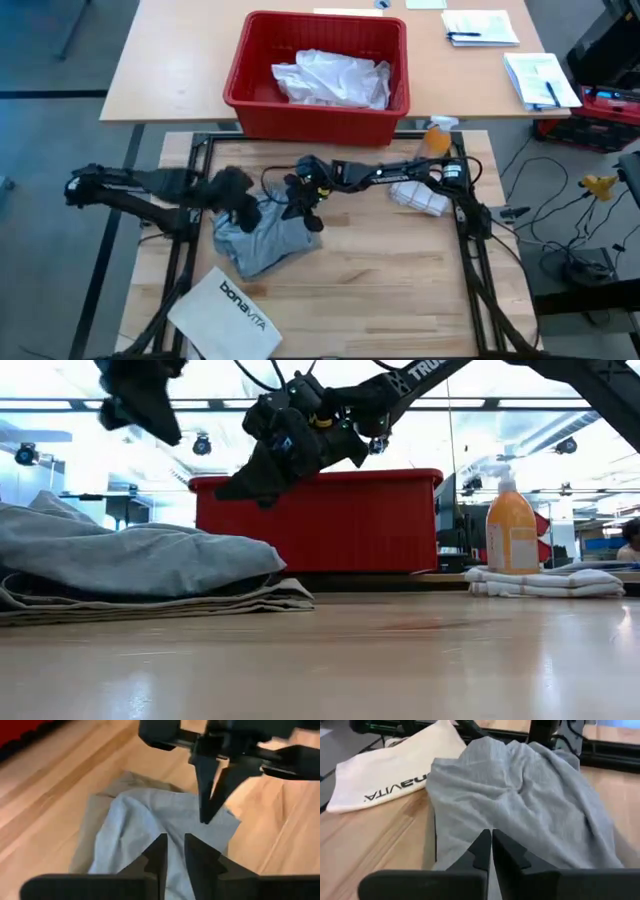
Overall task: Fold laundry
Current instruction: Stack the folded gray shirt on top of the folded gray shorts
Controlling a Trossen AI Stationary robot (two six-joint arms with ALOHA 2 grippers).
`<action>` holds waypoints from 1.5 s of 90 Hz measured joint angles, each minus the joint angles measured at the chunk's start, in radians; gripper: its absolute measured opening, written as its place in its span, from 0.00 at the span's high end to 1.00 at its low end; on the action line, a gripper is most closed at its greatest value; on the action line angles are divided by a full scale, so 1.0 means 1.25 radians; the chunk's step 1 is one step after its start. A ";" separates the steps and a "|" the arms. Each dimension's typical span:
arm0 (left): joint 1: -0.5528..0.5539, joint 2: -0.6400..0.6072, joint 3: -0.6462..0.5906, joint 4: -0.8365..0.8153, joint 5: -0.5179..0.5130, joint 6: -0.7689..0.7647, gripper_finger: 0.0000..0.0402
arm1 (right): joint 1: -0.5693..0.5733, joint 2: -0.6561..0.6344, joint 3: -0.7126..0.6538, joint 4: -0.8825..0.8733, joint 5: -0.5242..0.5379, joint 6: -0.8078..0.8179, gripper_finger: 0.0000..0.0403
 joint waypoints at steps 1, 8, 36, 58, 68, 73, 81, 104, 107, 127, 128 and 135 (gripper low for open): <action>-0.018 -0.002 -0.008 0.005 -0.016 -0.018 0.91 | 0.000 0.000 -0.001 0.000 0.000 -0.001 1.00; -0.139 -0.008 -0.075 0.045 -0.117 -0.118 0.94 | -0.001 0.000 -0.014 -0.002 0.002 -0.008 1.00; -0.334 0.053 -0.280 0.119 -0.174 -0.497 1.00 | 0.010 0.011 -0.053 0.038 0.024 -0.012 1.00; -0.337 0.054 -0.272 0.104 -0.082 -0.479 1.00 | 0.010 0.059 -0.054 0.036 0.034 0.033 1.00; -0.354 0.052 -0.257 0.061 -0.025 -0.474 1.00 | 0.008 0.060 -0.054 0.039 0.042 0.036 1.00; -0.361 0.052 -0.260 0.030 0.010 -0.484 1.00 | 0.008 0.059 -0.054 0.039 0.042 0.024 1.00; -0.376 0.052 -0.276 -0.017 0.076 -0.538 1.00 | 0.008 0.055 -0.054 0.040 0.043 0.021 1.00; -0.494 0.049 -0.284 -0.018 0.116 -0.703 1.00 | 0.004 0.035 -0.053 0.035 0.044 0.036 1.00; -0.512 0.050 -0.278 -0.017 0.117 -0.723 1.00 | 0.004 0.034 -0.053 0.036 0.043 0.034 1.00; -0.645 0.066 -0.253 -0.017 0.119 -0.901 1.00 | 0.005 0.015 -0.052 0.036 0.042 0.048 1.00; -0.650 0.068 -0.251 -0.018 0.115 -0.908 1.00 | 0.006 0.013 -0.052 0.038 0.041 0.052 1.00; -0.675 0.077 -0.226 -0.017 0.020 -0.922 1.00 | 0.015 -0.004 -0.052 0.063 0.023 0.073 1.00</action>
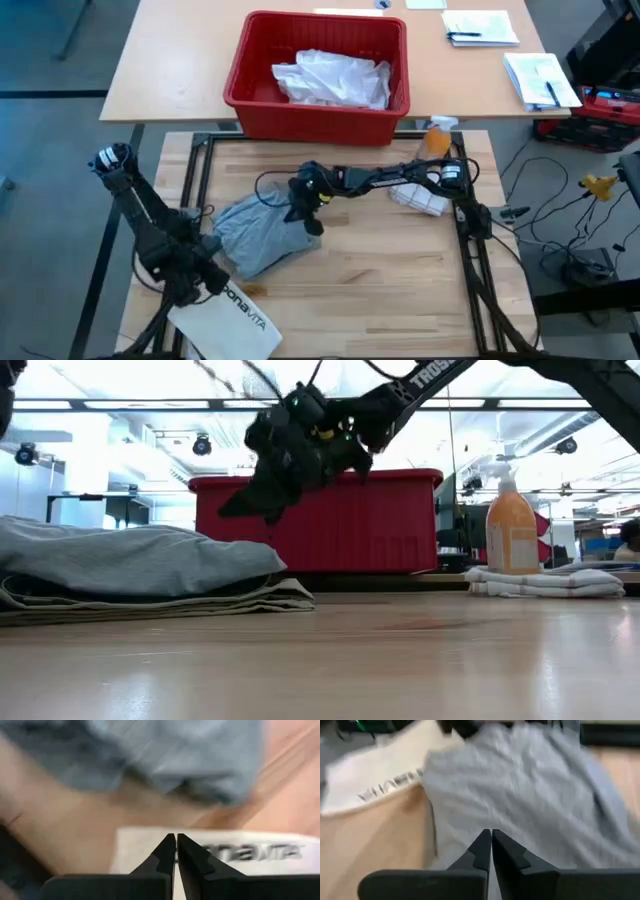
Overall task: Fold laundry
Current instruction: Stack the folded gray shirt on top of the folded gray shorts
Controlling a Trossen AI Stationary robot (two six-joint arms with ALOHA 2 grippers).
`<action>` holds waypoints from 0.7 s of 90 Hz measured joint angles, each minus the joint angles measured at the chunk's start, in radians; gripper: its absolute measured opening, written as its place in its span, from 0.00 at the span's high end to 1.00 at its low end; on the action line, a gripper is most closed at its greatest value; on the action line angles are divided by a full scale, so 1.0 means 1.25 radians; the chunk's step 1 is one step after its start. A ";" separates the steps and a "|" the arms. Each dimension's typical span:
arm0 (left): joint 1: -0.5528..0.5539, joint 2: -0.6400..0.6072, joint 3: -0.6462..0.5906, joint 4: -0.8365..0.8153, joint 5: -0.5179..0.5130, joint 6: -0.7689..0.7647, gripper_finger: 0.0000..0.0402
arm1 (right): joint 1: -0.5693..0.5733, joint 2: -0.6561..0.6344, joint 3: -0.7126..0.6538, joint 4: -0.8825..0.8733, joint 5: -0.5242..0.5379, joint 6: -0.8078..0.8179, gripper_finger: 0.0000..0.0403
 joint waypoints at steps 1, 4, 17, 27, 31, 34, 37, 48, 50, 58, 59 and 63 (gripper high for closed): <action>-0.002 0.001 0.005 0.000 -0.021 0.003 1.00 | 0.002 -0.002 0.000 0.006 -0.002 0.001 1.00; -0.004 0.004 0.017 -0.002 -0.078 0.016 1.00 | 0.010 -0.007 0.000 0.020 -0.004 0.003 1.00; 0.035 0.026 0.028 -0.048 -0.230 0.081 1.00 | 0.037 -0.004 0.000 0.026 0.000 0.016 1.00; 0.094 0.034 0.000 -0.074 -0.270 0.069 1.00 | 0.044 -0.001 0.000 0.028 0.013 0.050 1.00; 0.125 0.035 -0.016 -0.072 -0.260 0.065 1.00 | 0.047 -0.001 0.000 0.030 0.014 0.052 1.00; 0.147 0.035 -0.027 -0.073 -0.252 0.064 1.00 | 0.050 -0.001 0.000 0.032 0.014 0.052 1.00; 0.164 0.033 -0.035 -0.080 -0.244 0.064 1.00 | 0.051 -0.001 0.000 0.032 0.014 0.052 1.00; 0.208 0.031 -0.062 -0.091 -0.178 0.064 1.00 | 0.051 -0.001 0.000 0.032 0.019 0.056 1.00; 0.208 0.029 -0.068 -0.092 -0.167 0.064 1.00 | 0.050 -0.002 0.000 0.033 0.019 0.059 1.00; 0.206 0.025 -0.080 -0.089 -0.137 0.076 1.00 | 0.049 -0.002 0.000 0.033 0.022 0.067 1.00; 0.206 0.025 -0.080 -0.087 -0.135 0.077 1.00 | 0.049 -0.002 0.000 0.033 0.022 0.067 1.00; 0.206 0.025 -0.080 -0.086 -0.128 0.084 1.00 | 0.050 -0.002 0.000 0.032 0.021 0.066 1.00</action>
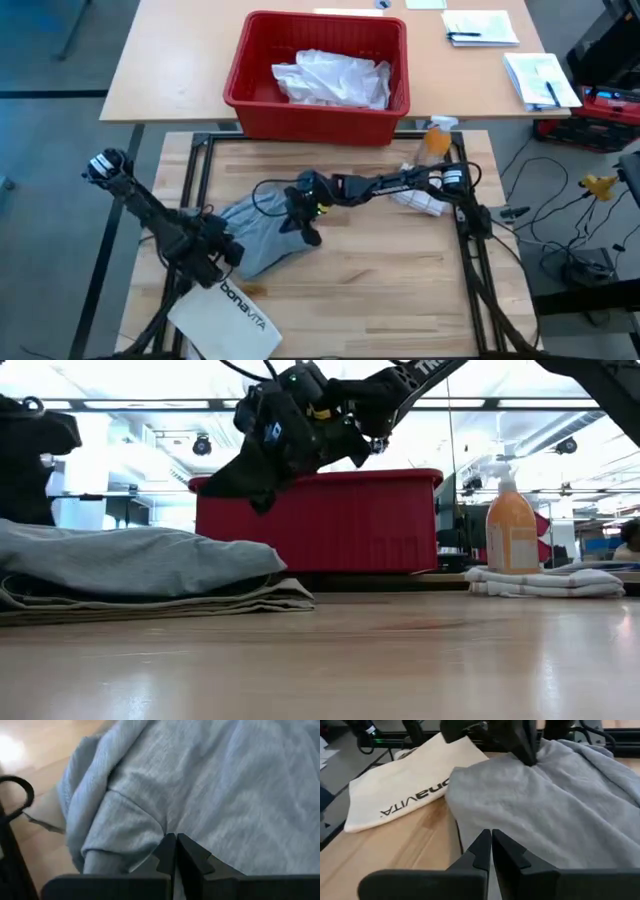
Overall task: Fold laundry
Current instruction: Stack the folded gray shirt on top of the folded gray shorts
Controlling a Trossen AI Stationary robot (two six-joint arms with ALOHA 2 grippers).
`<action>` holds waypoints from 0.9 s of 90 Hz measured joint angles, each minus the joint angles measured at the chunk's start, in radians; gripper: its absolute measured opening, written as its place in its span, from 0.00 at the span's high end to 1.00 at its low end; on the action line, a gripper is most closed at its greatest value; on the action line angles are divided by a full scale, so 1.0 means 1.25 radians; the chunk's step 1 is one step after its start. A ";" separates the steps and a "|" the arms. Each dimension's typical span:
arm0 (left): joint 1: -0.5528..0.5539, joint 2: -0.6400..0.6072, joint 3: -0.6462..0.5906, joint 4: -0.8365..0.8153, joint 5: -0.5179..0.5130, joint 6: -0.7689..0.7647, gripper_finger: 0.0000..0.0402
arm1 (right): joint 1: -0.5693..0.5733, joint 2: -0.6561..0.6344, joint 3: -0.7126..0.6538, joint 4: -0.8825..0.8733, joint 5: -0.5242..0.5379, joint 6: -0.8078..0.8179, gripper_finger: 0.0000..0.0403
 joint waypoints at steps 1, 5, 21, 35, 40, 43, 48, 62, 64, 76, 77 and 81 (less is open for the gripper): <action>0.000 0.000 0.000 -0.001 0.003 0.002 1.00 | 0.000 0.000 0.000 0.000 0.000 0.000 1.00; 0.001 0.000 0.002 0.000 0.010 0.010 1.00 | 0.001 0.001 0.000 0.001 -0.001 -0.001 1.00; -0.002 -0.009 0.026 -0.027 0.054 0.010 1.00 | 0.000 0.003 0.000 -0.032 -0.001 -0.022 1.00; -0.003 -0.009 0.048 -0.049 0.109 0.009 1.00 | 0.000 0.003 -0.002 -0.073 0.000 -0.064 1.00; -0.002 -0.008 0.055 -0.051 0.146 0.015 1.00 | 0.000 0.003 -0.005 -0.077 0.000 -0.073 1.00; -0.002 -0.007 0.057 -0.051 0.168 0.020 1.00 | -0.001 0.003 -0.007 -0.079 0.000 -0.078 1.00; -0.002 -0.002 0.059 -0.055 0.201 0.026 1.00 | -0.002 0.003 -0.014 -0.083 0.000 -0.084 1.00; -0.001 0.003 0.065 -0.055 0.310 0.059 1.00 | -0.002 0.004 -0.033 -0.100 0.033 -0.090 1.00; -0.001 0.003 0.066 -0.056 0.330 0.062 1.00 | -0.002 0.004 -0.033 -0.110 0.040 -0.086 1.00; -0.009 0.001 0.110 -0.051 0.390 0.065 1.00 | -0.004 0.004 -0.033 -0.203 0.047 -0.083 1.00; -0.010 0.001 0.117 -0.051 0.388 0.066 1.00 | -0.004 0.004 -0.033 -0.212 0.048 -0.084 1.00; -0.011 0.000 0.145 -0.049 0.373 0.077 1.00 | -0.004 0.004 -0.033 -0.247 0.048 -0.085 1.00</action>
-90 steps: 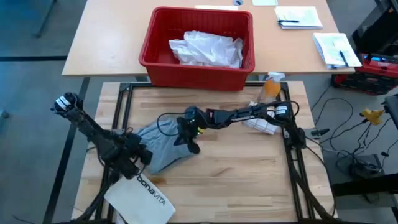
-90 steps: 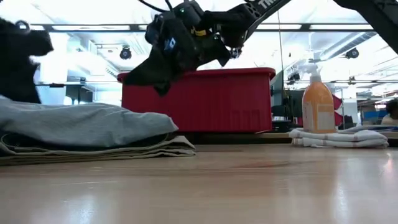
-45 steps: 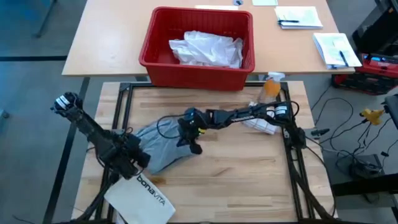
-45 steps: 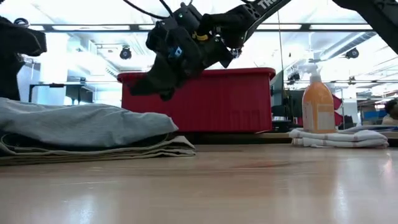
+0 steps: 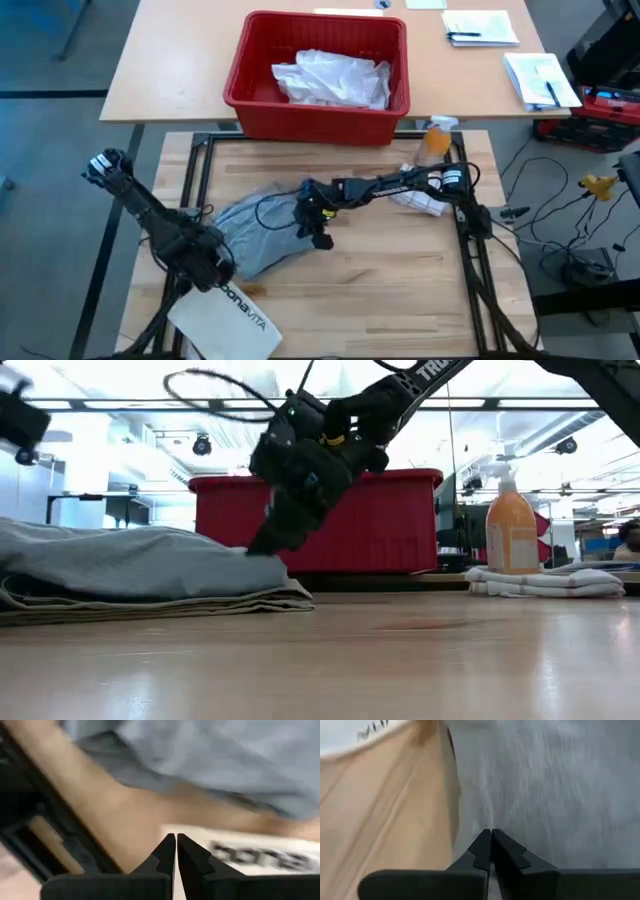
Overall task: Fold laundry
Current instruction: Stack the folded gray shirt on top of the folded gray shorts
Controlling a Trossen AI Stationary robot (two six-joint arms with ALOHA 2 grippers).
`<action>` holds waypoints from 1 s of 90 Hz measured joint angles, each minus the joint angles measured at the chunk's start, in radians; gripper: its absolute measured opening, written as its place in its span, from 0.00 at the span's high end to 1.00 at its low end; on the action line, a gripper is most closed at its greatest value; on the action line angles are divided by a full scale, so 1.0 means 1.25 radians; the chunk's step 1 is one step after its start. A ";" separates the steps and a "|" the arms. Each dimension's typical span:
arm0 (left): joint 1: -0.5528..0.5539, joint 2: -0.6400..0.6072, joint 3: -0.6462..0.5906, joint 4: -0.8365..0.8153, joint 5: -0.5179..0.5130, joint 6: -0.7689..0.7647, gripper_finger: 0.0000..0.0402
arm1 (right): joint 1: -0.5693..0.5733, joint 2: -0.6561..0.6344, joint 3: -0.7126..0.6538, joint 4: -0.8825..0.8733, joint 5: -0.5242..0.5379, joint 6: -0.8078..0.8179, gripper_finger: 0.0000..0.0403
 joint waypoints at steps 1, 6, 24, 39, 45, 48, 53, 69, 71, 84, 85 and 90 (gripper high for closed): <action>0.000 0.000 0.008 0.000 -0.004 0.003 1.00 | 0.000 0.000 0.000 -0.009 0.000 -0.001 1.00; 0.003 0.000 0.048 0.000 -0.040 0.018 1.00 | -0.003 -0.001 0.000 -0.054 0.010 -0.005 1.00; 0.060 0.010 0.129 -0.017 -0.229 0.057 1.00 | -0.008 -0.028 -0.001 -0.139 0.040 -0.006 1.00; 0.210 0.010 0.123 0.034 -0.278 0.225 1.00 | -0.008 -0.084 -0.001 -0.128 0.036 0.001 1.00; 0.284 0.011 0.112 0.109 -0.273 0.350 1.00 | -0.008 -0.115 -0.001 -0.104 0.031 -0.007 1.00; 0.323 0.011 0.103 0.150 -0.267 0.409 1.00 | -0.009 -0.130 -0.001 -0.086 0.028 -0.007 1.00; 0.384 0.011 0.088 0.190 -0.259 0.481 1.00 | -0.013 -0.142 -0.008 -0.032 0.004 -0.007 1.00; 0.502 -0.022 0.032 0.255 -0.338 0.588 1.00 | -0.026 -0.148 -0.236 0.597 -0.061 0.265 1.00; 0.512 -0.033 0.017 0.274 -0.336 0.594 1.00 | -0.022 -0.147 -0.263 0.657 -0.025 0.277 1.00; 0.535 -0.103 -0.134 0.564 -0.255 0.630 1.00 | 0.016 -0.093 -0.351 0.936 0.038 0.210 1.00; 0.536 -0.107 -0.146 0.583 -0.247 0.630 1.00 | 0.018 -0.089 -0.351 0.942 0.040 0.201 1.00; 0.537 -0.121 -0.205 0.664 -0.211 0.623 1.00 | 0.026 -0.070 -0.350 0.944 0.068 0.174 1.00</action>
